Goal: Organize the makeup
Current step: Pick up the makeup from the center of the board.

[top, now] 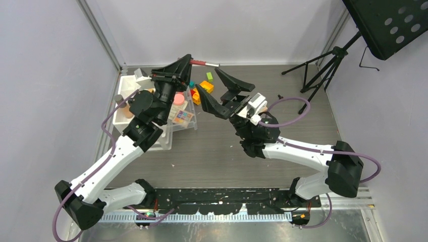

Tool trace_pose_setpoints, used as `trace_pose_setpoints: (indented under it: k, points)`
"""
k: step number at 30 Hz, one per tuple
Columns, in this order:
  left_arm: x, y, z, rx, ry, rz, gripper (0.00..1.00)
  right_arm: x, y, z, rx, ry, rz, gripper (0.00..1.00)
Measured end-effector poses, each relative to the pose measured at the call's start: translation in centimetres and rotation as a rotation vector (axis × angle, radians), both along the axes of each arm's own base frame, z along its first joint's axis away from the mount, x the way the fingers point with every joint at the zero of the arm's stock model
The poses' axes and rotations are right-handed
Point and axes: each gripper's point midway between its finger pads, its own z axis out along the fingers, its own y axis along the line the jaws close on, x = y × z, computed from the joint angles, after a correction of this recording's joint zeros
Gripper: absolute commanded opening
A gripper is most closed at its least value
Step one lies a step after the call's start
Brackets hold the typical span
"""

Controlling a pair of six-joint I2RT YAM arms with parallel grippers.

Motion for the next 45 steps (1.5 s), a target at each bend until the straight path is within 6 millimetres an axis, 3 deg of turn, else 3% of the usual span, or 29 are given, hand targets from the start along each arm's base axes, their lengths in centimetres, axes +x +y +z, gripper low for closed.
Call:
trace_pose_setpoints:
  k: [4, 9, 19, 32, 45]
  points:
    - [0.3, -0.5, 0.3, -0.040, -0.007, -0.026, 0.09, 0.3, 0.3, 0.9, 0.022, -0.010, -0.001, 0.72]
    - [0.2, -0.7, 0.8, -0.070, -0.020, -0.042, 0.09, 0.9, 0.5, 0.4, 0.022, 0.008, -0.005, 0.65]
    - [-0.3, -0.4, 2.0, -0.115, -0.055, -0.053, 0.10, 3.0, 0.1, -0.1, 0.043, 0.054, -0.049, 0.62]
    - [-0.5, -0.6, 2.1, -0.114, -0.061, -0.068, 0.10, 4.3, -0.9, 3.0, 0.147, 0.050, -0.022, 0.50]
    - [-0.2, -0.6, 2.0, -0.113, -0.059, -0.067, 0.11, 5.4, 1.0, 1.6, 0.132, 0.079, 0.013, 0.39]
